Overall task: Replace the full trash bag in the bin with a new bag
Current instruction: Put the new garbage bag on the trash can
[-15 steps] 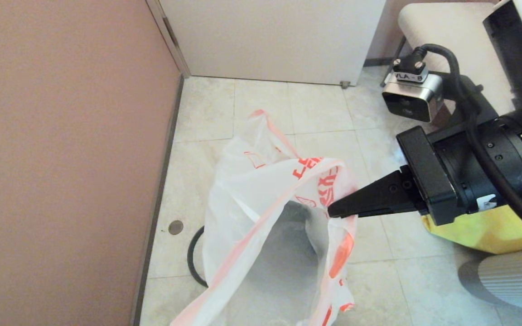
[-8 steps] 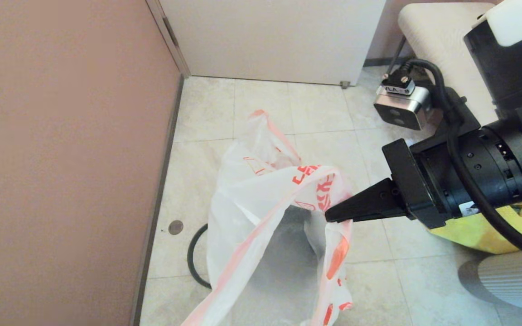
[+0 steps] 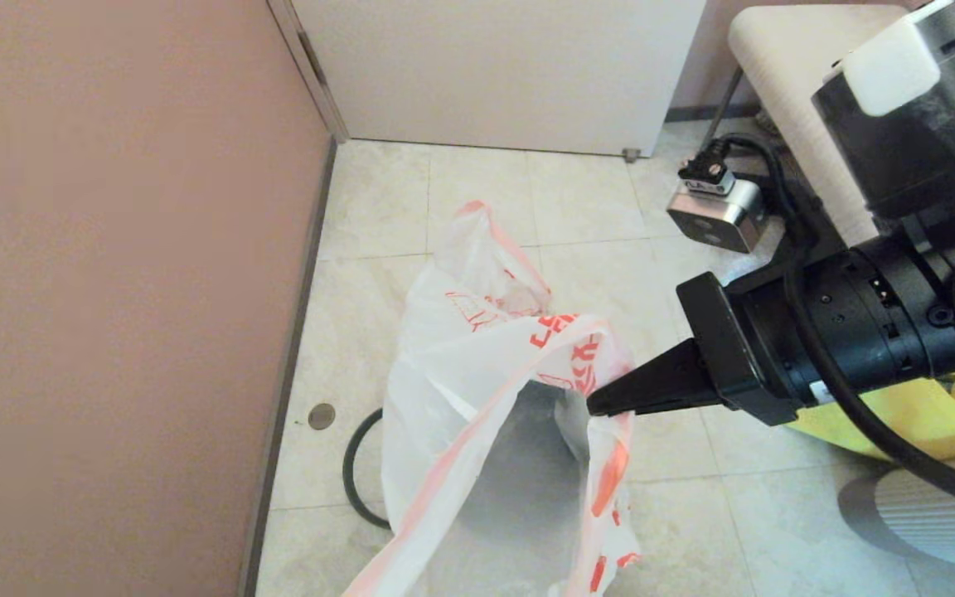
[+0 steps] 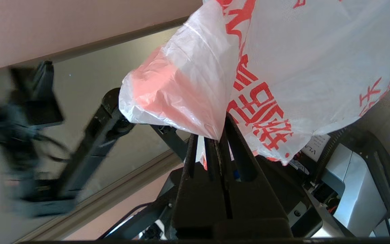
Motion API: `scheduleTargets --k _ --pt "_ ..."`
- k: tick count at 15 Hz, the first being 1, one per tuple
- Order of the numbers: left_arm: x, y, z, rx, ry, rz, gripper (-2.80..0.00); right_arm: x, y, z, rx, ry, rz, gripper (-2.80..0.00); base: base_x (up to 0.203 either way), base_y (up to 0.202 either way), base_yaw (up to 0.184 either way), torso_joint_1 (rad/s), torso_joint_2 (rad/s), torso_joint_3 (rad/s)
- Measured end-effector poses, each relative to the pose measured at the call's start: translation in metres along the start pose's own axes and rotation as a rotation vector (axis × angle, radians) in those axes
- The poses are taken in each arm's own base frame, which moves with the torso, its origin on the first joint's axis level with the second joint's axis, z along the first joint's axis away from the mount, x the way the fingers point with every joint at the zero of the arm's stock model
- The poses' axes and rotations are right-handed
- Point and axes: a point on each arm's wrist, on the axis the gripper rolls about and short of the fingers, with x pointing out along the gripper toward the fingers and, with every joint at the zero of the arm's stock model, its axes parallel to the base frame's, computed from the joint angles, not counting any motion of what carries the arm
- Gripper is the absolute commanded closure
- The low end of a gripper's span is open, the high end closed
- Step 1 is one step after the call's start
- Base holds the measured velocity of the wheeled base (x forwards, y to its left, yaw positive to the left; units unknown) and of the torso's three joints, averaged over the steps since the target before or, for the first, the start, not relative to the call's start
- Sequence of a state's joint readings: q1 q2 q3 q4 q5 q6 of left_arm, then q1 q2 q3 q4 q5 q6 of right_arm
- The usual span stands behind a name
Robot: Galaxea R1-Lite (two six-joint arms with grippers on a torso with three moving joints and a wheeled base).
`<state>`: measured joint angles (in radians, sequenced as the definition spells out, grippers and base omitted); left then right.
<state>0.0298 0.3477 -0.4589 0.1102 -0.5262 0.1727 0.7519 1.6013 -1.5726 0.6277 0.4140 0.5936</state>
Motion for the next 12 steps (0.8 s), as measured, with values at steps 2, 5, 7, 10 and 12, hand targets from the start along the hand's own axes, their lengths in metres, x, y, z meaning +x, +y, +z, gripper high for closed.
scheduleTargets --k 2,5,7,10,12 --pt "0.029 0.015 0.013 -0.045 0.116 -0.236 0.00 0.004 -0.001 0.003 0.002 0.001 -0.004 0.00 0.000 0.000 0.000 0.000 0.00 0.000" --pt "0.085 0.029 0.010 -0.119 0.314 -0.534 0.00 0.006 0.000 0.007 0.000 -0.004 -0.001 0.00 0.000 0.000 0.000 0.000 0.00 0.000" --pt "0.123 0.023 0.003 -0.123 0.384 -0.668 0.00 0.007 0.000 0.008 0.002 -0.006 -0.003 0.00 0.000 0.000 0.000 0.000 0.00 0.000" --pt "0.152 0.007 -0.005 -0.151 0.452 -0.680 -2.80 0.007 -0.003 0.009 0.007 -0.008 -0.009 0.00 0.000 0.000 0.000 0.000 0.00 0.000" --pt "0.163 0.000 -0.014 -0.129 0.469 -0.635 -2.80 0.009 -0.003 0.010 0.009 -0.006 -0.012 0.00 0.000 0.000 0.000 0.000 0.00 0.000"
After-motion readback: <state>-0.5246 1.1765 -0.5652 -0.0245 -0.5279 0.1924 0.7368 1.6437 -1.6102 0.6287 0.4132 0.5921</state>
